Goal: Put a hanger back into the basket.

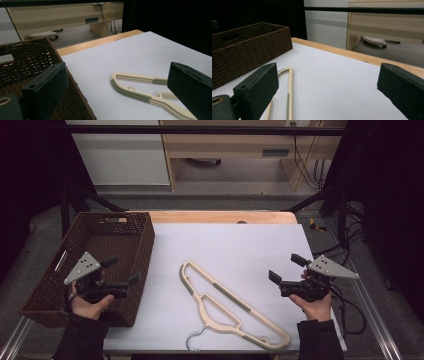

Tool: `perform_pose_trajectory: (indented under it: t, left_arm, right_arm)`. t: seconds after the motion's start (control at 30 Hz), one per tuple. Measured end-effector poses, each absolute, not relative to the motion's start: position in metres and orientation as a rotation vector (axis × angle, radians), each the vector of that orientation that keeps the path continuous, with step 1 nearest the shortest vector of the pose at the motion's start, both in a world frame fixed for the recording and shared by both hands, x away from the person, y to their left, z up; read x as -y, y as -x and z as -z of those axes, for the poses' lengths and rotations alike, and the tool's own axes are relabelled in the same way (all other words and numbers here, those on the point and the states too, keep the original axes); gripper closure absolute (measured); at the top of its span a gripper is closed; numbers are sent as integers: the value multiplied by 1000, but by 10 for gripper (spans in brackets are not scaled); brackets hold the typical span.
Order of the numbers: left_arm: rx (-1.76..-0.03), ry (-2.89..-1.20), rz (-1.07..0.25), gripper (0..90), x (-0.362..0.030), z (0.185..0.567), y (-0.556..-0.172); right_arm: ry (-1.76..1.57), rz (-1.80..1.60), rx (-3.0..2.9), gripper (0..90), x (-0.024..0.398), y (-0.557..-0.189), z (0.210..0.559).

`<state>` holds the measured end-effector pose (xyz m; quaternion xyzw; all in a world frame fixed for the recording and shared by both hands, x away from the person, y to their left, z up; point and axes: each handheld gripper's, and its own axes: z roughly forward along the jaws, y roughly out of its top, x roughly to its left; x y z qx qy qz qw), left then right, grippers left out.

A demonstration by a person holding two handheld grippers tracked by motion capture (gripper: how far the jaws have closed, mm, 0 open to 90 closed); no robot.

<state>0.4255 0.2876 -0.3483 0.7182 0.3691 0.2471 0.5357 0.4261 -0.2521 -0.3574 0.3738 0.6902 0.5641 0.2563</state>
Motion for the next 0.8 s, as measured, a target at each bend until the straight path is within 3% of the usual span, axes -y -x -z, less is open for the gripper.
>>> perform_pose_trajectory:
  t: [0.33, 0.8]
  left_arm:
    - [-875, -1708, -591, 31, -288, 346, -423]
    - [-862, -1748, -580, 31, -276, 352, -423]
  right_arm:
    - [-1014, -1469, -1965, 63, 243, -419, 349]
    - [-935, -1151, -2399, 98, 186, -409, 359]
